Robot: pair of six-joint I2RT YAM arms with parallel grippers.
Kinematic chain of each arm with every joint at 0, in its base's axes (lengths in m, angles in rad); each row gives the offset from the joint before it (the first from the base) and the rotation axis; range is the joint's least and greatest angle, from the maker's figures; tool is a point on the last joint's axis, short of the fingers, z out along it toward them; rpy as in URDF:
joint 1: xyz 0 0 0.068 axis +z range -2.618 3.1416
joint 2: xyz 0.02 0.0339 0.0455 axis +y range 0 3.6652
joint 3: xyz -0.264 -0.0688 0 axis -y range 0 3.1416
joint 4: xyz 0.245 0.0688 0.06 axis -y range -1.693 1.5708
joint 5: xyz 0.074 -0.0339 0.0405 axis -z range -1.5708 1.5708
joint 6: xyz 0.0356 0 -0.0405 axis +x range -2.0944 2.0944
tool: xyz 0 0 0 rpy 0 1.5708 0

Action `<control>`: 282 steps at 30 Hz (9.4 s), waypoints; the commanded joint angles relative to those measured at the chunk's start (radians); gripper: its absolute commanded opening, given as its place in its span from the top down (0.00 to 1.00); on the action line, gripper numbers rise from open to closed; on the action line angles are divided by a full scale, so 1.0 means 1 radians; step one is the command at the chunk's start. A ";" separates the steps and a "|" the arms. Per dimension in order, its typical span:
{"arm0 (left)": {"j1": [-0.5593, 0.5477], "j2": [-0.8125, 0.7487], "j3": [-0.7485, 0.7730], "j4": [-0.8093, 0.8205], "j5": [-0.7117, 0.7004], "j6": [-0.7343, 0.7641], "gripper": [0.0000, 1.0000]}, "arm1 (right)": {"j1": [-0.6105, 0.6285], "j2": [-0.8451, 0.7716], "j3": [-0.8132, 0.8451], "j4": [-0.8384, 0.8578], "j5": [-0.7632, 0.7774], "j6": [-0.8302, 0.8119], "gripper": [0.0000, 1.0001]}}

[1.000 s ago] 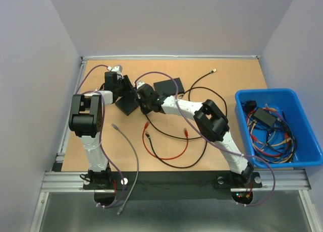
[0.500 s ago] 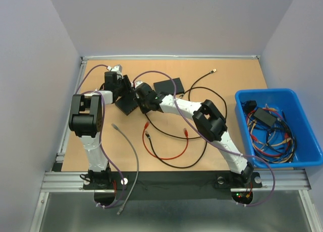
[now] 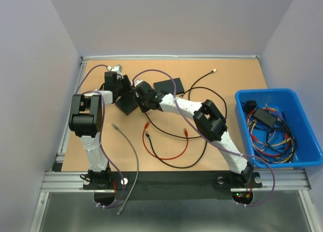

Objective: Insert the plug into the switch port

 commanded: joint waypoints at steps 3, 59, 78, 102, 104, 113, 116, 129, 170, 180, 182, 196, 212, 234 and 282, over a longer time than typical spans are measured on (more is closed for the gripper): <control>-0.009 -0.001 0.014 -0.041 0.032 0.007 0.44 | 0.005 -0.016 0.077 0.093 0.002 0.012 1.00; -0.051 0.073 0.183 -0.446 0.006 0.076 0.57 | -0.004 0.094 0.152 0.125 0.078 -0.093 1.00; -0.091 0.044 0.142 -0.531 -0.035 0.053 0.60 | -0.064 0.258 0.428 0.124 0.048 0.039 0.96; -0.052 0.080 0.180 -0.574 0.026 0.043 0.61 | -0.122 0.160 0.097 0.752 0.065 -0.128 0.96; -0.046 0.093 0.195 -0.587 0.040 0.047 0.61 | -0.121 0.165 0.104 0.765 0.047 -0.123 0.96; -0.022 0.185 0.312 -0.711 0.111 0.105 0.62 | -0.101 0.100 0.036 0.875 0.016 -0.108 0.97; -0.017 0.206 0.341 -0.730 0.124 0.116 0.62 | -0.101 0.051 -0.027 0.913 0.018 -0.102 0.97; -0.029 0.249 0.390 -0.836 0.146 0.201 0.64 | -0.101 0.071 0.064 0.911 -0.016 -0.082 0.98; -0.065 0.231 0.375 -0.837 0.089 0.211 0.65 | -0.110 0.287 0.502 0.834 0.021 -0.047 0.90; -0.063 0.228 0.370 -0.827 0.088 0.204 0.65 | -0.110 0.246 0.436 0.904 0.039 -0.033 0.87; -0.062 0.226 0.372 -0.815 0.088 0.201 0.65 | -0.109 0.240 0.408 0.904 0.044 -0.042 0.85; 0.003 0.180 0.542 -0.776 0.008 0.096 0.43 | -0.110 0.108 0.074 0.949 0.090 -0.054 0.49; -0.011 -0.185 0.369 -0.686 -0.225 -0.048 0.39 | -0.103 -0.498 -0.510 0.873 0.118 0.004 0.24; -0.243 -0.681 -0.098 -0.502 -0.300 -0.201 0.43 | -0.170 -0.672 -0.678 0.294 0.024 0.421 0.35; -0.278 0.076 0.281 -0.270 0.005 -0.209 0.48 | -0.524 0.037 -0.139 0.274 -0.494 0.331 0.40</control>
